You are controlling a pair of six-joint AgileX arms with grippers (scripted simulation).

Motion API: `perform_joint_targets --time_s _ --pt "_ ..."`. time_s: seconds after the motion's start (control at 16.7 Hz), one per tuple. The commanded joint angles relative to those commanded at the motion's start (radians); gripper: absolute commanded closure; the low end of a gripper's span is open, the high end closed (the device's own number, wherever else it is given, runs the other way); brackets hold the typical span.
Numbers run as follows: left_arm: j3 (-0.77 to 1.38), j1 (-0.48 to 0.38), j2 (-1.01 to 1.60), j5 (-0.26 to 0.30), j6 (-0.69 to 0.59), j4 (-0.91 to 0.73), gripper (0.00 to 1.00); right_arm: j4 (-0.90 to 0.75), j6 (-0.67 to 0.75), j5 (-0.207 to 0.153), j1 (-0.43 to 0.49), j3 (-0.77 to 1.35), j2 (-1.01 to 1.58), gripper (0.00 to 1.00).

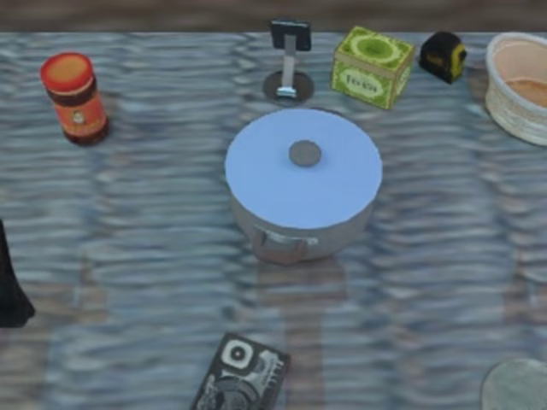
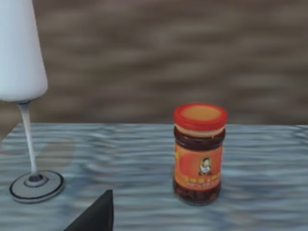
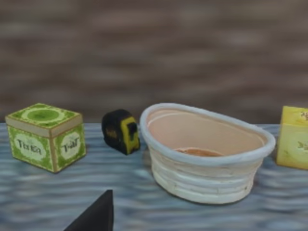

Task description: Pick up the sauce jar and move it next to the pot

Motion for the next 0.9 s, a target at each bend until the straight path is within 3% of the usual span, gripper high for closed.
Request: perform_joint_targets --time_s 0.42,0.9 --pt "0.14 -0.002 0.073 0.021 0.033 -0.028 0.0 0.0 0.0 0.0 0.0 0.0 0.0 0.0" --pt "0.702 -0.017 0.535 0.108 0.168 -0.266 0.0 0.0 0.0 0.0 0.0 0.0 0.0 0.0"
